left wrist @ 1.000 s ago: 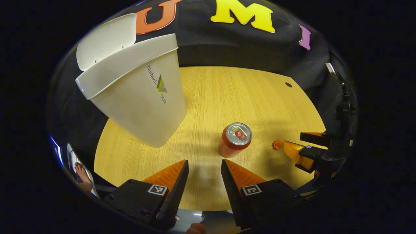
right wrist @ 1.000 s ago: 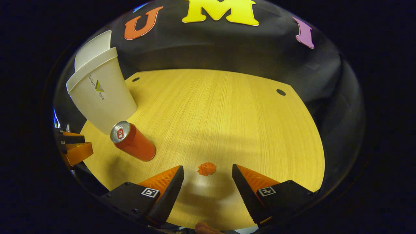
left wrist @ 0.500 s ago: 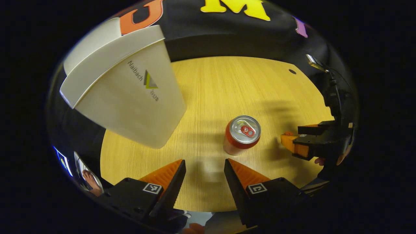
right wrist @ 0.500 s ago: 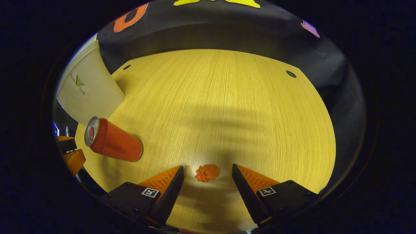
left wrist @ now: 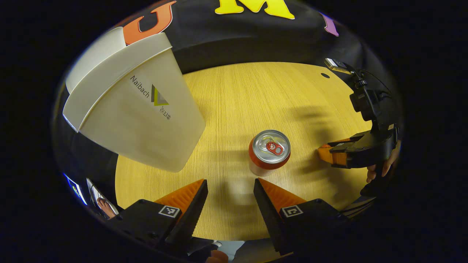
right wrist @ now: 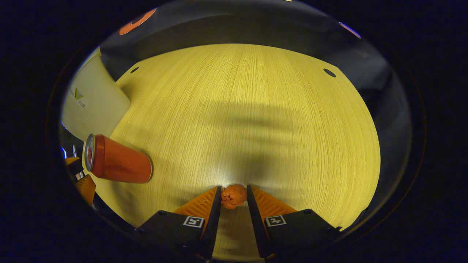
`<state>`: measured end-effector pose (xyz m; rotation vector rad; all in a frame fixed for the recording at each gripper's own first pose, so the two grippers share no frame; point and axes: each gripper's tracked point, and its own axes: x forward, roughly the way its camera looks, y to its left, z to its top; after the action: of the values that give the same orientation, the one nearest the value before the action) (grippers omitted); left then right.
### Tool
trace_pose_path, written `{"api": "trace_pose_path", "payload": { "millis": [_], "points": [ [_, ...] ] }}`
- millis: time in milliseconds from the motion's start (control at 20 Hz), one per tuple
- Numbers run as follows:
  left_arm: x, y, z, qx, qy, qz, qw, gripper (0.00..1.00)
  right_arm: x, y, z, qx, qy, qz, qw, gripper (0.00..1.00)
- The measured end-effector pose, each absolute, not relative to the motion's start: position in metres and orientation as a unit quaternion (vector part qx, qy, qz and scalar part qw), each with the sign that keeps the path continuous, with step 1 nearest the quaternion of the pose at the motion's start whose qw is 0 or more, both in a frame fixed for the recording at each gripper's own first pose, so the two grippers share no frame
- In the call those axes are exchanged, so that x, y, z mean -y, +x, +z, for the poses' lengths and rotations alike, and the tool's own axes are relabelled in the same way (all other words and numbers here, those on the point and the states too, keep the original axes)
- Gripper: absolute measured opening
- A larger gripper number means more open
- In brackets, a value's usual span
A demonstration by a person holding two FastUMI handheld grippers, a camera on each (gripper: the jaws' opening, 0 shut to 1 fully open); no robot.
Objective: Press the lid of the desktop garbage bin to open it, pick up the crumpled paper on the desktop and throw it into the bin, then pick up the pop can on the desktop and drop it into the bin, and finally close the garbage bin lid.
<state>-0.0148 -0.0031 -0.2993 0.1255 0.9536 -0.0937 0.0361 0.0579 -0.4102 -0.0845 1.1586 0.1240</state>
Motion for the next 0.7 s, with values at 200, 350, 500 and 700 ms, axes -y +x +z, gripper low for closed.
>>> {"api": "trace_pose_path", "payload": {
  "millis": [200,350,500,700],
  "points": [
    [0.002,-0.019,-0.301,-0.461,0.064,-0.044,0.884,0.86,-0.056,0.036,-0.409,-0.552,-0.05,0.054,0.83,0.28],
    [0.001,-0.024,-0.302,-0.463,0.065,-0.045,0.883,0.86,-0.054,0.034,-0.409,-0.557,-0.05,0.048,0.828,0.3],
    [0.002,-0.03,-0.303,-0.463,0.069,-0.05,0.882,0.86,-0.05,0.035,-0.4,-0.548,-0.054,0.046,0.834,0.3],
    [0.006,-0.037,-0.303,-0.464,0.075,-0.059,0.881,0.86,-0.038,0.041,-0.38,-0.537,-0.043,0.034,0.842,0.3]
  ]
}}
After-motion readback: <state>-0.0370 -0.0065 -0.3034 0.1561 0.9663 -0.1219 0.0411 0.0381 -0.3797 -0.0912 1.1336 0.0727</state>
